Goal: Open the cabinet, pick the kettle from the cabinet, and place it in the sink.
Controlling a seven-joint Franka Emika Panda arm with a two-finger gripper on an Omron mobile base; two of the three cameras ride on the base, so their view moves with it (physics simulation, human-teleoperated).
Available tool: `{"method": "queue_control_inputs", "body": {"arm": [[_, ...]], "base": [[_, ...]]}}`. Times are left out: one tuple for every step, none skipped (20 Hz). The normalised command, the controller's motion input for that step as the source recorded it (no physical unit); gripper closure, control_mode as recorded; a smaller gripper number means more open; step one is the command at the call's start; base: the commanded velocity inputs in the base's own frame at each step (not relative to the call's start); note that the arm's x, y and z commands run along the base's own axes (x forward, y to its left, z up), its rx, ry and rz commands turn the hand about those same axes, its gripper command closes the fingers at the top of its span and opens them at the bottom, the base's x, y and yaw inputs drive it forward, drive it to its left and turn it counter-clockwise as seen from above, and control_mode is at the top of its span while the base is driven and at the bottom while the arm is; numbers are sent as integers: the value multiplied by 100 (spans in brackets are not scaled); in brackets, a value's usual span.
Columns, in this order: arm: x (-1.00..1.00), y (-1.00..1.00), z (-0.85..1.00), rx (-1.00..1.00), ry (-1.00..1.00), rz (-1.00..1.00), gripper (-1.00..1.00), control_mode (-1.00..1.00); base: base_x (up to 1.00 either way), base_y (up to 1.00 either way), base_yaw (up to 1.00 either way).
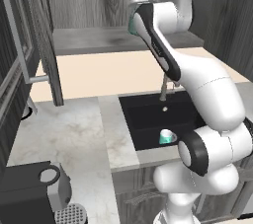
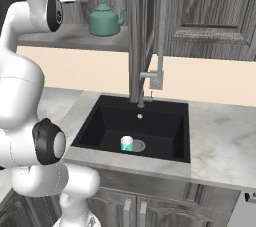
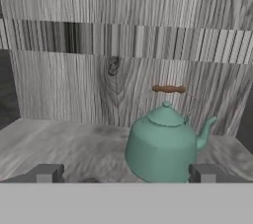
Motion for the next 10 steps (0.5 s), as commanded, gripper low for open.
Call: {"method": "queue_control_inputs", "body": {"arm": [[5,8,0,0,-20,0,-100,-100],[3,11,-1,0,-21,0,-100,-100],[6,9,0,0,-21,0,-100,-100],[5,8,-3,0,-17,0,-100,-100],[6,11,-6,0,-17,0,-100,-100],[6,13,-10,0,-16,0,-100,-100],[4,9,-13,0,-16,0,-100,-100],[2,5,-18,0,-13,0,-100,-100],[5,4,-21,0,-7,0,-100,-100],[6,2,-18,0,-5,-1,-100,-100]], "base": [[0,0,0],[0,0,0],[0,0,0],[0,0,0],[0,0,0],[0,0,0],[0,0,0],[0,0,0],[0,0,0],[0,0,0]]}}
